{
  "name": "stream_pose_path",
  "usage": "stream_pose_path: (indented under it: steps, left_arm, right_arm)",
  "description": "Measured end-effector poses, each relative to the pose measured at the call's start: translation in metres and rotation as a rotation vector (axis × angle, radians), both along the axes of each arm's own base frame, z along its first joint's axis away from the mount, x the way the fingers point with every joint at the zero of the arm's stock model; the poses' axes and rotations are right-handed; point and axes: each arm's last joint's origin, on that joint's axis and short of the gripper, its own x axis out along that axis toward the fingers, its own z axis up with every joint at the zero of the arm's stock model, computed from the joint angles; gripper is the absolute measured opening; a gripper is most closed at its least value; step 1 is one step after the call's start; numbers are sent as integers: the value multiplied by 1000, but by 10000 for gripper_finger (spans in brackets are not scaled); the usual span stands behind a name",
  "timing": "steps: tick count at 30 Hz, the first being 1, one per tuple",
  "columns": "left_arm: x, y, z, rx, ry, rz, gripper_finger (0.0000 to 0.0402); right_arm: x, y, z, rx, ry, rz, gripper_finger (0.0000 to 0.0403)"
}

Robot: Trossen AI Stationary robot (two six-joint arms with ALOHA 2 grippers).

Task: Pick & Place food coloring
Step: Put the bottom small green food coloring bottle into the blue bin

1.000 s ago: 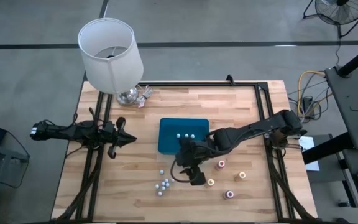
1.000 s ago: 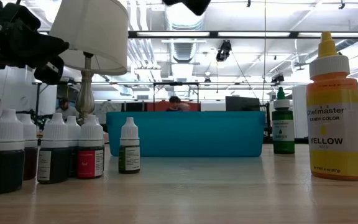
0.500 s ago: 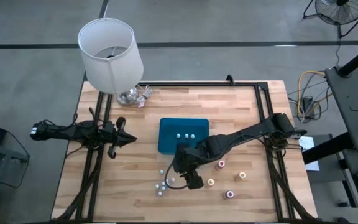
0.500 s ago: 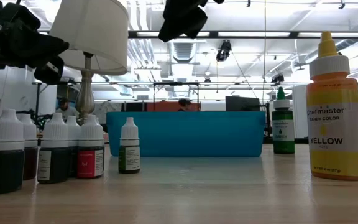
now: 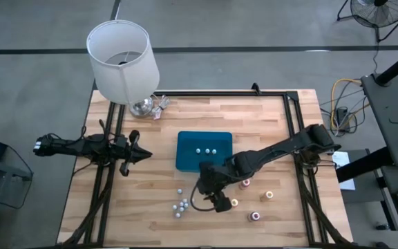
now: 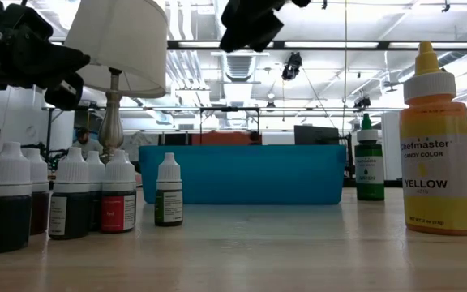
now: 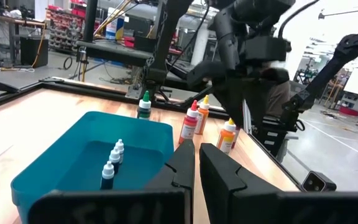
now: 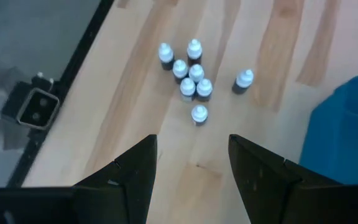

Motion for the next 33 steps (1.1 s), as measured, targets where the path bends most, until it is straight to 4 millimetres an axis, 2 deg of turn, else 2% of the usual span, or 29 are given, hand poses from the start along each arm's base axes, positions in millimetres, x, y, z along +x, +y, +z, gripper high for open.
stream_pose_path:
  steps: [11, 17, 24, 27, 33]
  left_arm:
    - [0, 0, 0, 0, 0, 0, 0]
    - [0, 0, 0, 0, 0, 0, 0]
    - [0, 0, 0, 0, 0, 0, 0]
    - [0, 0, 0, 0, 0, 0, 0]
    - [0, 0, 0, 0, 0, 0, 0]
  right_arm:
    - [11, 4, -1, -26, -135, 67, 192]
    - [23, 7, -26, -36, -115, 80, 192]
    - [30, 12, -44, 34, -80, 119, 192]
    - [35, 9, -44, 47, -119, 108, 192]
    - [42, -10, -49, 37, -100, 48, 192]
